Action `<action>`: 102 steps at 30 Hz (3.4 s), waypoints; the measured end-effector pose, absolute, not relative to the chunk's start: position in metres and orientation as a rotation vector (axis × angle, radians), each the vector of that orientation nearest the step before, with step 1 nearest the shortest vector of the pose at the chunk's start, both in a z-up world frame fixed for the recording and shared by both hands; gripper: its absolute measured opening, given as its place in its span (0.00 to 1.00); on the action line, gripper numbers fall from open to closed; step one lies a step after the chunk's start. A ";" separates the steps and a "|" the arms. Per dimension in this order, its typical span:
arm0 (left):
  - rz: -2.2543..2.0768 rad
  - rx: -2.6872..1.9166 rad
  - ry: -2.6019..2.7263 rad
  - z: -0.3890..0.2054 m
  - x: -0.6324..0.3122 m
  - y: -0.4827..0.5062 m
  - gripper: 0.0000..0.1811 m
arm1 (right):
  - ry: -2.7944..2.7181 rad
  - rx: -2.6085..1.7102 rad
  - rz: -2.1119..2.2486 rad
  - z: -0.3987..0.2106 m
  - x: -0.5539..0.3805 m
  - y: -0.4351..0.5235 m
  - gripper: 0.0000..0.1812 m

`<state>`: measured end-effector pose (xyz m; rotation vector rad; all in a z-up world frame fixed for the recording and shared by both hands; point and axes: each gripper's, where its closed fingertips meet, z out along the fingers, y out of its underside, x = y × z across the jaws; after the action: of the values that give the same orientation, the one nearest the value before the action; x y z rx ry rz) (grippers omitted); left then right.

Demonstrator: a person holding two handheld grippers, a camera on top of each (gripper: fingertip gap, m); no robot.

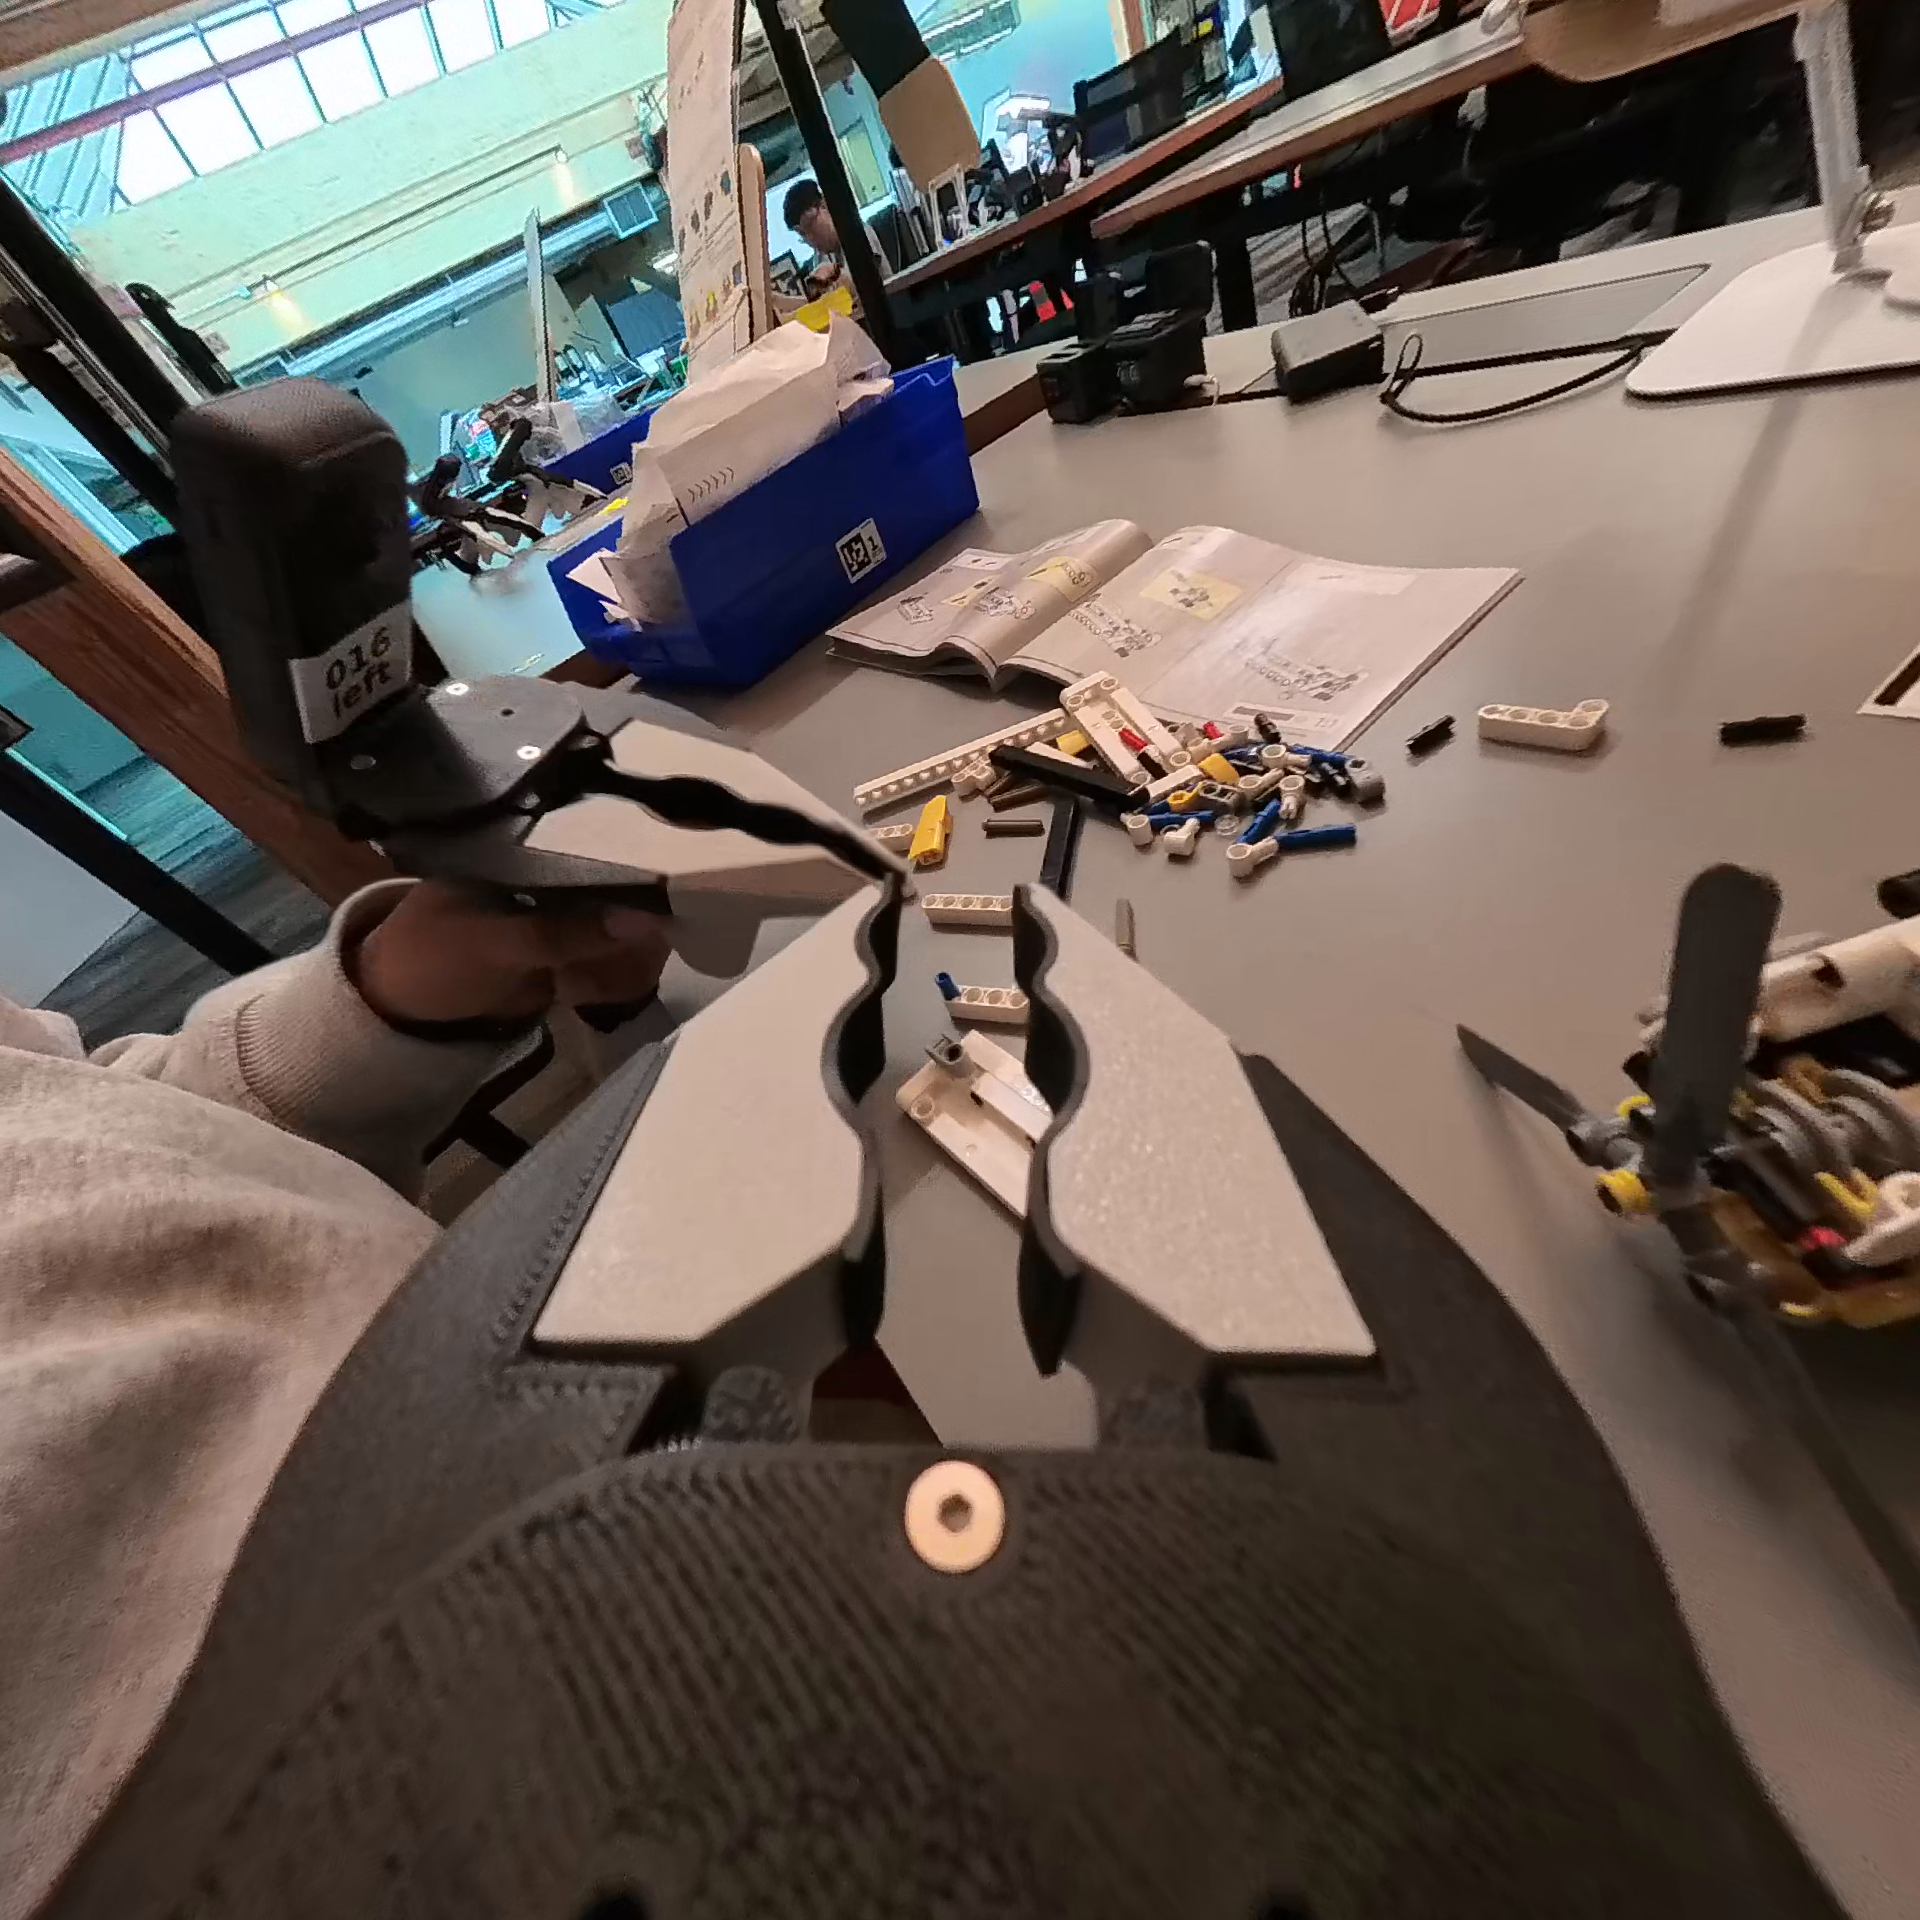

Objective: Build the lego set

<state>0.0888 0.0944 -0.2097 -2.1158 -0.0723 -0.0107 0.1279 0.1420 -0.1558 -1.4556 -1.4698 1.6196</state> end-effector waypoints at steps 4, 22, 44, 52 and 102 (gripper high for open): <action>-0.098 -2.152 -0.126 -0.225 0.098 0.098 0.05 | -1.484 -1.446 1.600 -0.156 0.126 0.139 0.11; 0.067 -1.808 0.219 -0.153 0.126 0.092 0.01 | -1.498 -1.482 1.716 -0.150 0.129 0.129 0.20; 0.125 -1.725 0.486 -0.160 0.175 0.100 0.01 | -1.684 -1.586 2.045 -0.160 0.176 0.111 0.04; -0.056 -2.017 0.272 -0.206 0.167 0.118 0.28 | -1.561 -1.654 1.578 -0.182 0.166 0.175 0.04; 0.205 -2.217 0.411 -0.236 0.152 0.136 0.28 | -1.909 -1.277 1.019 -0.237 0.172 0.159 0.11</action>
<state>0.1520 0.1358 -0.2357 -2.2169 0.4105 0.2054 0.1724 0.1586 -0.2366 -1.2770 -1.9089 1.0186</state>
